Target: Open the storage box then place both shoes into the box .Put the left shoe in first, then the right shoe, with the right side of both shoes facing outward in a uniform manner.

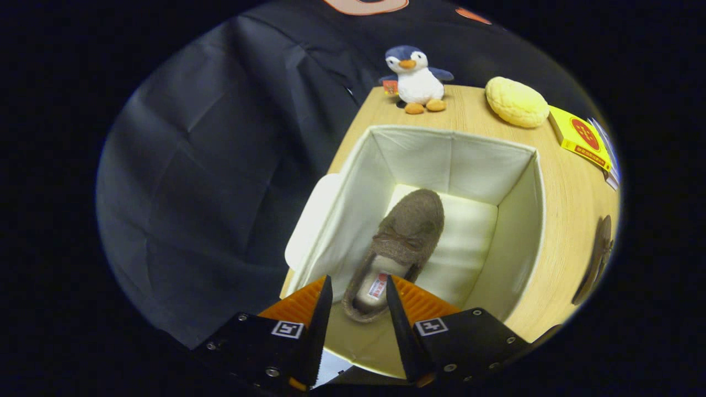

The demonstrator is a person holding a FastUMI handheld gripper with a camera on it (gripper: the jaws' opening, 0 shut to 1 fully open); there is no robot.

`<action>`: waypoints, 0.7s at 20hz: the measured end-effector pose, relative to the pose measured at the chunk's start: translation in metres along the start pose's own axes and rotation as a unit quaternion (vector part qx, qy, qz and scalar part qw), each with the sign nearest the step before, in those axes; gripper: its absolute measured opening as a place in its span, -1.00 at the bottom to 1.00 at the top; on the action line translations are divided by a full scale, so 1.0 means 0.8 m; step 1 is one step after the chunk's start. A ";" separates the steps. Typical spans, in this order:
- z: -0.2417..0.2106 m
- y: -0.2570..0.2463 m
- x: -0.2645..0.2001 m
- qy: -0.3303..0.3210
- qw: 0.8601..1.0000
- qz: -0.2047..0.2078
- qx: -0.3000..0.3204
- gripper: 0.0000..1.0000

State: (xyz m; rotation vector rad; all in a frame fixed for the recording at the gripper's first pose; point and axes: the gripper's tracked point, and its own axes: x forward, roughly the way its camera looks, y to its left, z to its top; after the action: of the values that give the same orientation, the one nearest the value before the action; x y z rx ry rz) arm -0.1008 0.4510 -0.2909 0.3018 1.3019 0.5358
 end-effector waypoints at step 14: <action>0.030 -0.251 -0.194 -0.217 0.968 -0.105 -0.073 0.97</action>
State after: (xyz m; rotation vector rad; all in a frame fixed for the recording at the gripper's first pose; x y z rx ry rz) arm -0.0627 0.2014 -0.2567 0.1452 0.8511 0.3566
